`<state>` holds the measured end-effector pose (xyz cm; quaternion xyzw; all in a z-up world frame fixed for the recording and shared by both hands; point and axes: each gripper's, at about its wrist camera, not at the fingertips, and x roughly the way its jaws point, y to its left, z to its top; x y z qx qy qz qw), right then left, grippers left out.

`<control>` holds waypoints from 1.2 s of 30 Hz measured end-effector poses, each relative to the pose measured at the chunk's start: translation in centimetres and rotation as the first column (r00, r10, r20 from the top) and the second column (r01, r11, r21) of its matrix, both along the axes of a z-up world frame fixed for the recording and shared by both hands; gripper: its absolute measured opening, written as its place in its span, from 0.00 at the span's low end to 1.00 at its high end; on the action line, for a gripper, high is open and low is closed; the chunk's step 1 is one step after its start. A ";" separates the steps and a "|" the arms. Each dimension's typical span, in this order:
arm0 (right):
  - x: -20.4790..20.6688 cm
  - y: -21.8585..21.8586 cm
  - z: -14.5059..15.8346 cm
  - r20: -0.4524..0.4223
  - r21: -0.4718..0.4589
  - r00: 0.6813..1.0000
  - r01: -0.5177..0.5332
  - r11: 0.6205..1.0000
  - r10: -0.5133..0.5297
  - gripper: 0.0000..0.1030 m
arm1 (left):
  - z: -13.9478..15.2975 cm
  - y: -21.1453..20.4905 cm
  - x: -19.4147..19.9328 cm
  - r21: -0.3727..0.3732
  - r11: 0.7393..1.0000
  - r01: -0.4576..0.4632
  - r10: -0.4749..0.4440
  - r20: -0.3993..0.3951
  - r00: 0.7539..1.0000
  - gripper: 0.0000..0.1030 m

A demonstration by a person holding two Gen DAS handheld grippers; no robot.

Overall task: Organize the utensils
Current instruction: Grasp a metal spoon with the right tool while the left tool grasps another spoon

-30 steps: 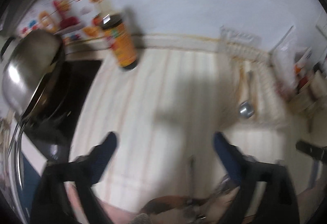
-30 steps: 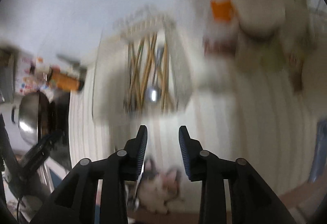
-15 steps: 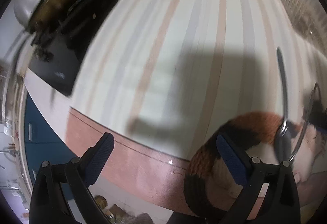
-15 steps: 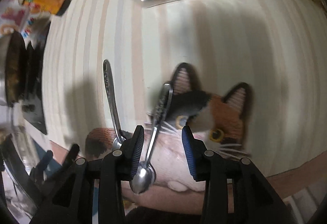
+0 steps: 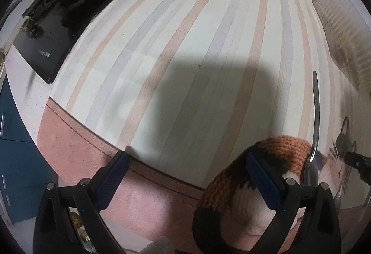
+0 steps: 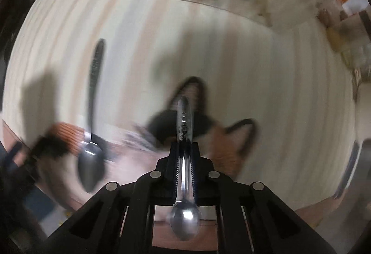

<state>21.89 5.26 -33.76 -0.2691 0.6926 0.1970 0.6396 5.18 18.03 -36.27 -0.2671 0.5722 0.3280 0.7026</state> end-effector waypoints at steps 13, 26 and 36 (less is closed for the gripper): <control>3.3 -6.5 -0.7 -0.018 -0.053 0.999 0.048 0.997 -0.049 0.23 | -0.5 0.5 2.4 0.079 0.997 0.009 -0.015 0.066 0.998 1.00; 2.3 -9.0 0.0 0.003 0.034 0.996 0.091 0.995 -0.091 0.08 | 3.1 -4.2 5.3 -0.092 0.985 0.147 -0.141 0.060 0.988 0.98; 4.6 -11.9 0.1 -0.144 0.119 0.980 0.155 0.981 -0.138 0.42 | 1.2 -10.8 11.1 -0.146 0.925 0.351 -0.364 -0.079 0.928 0.95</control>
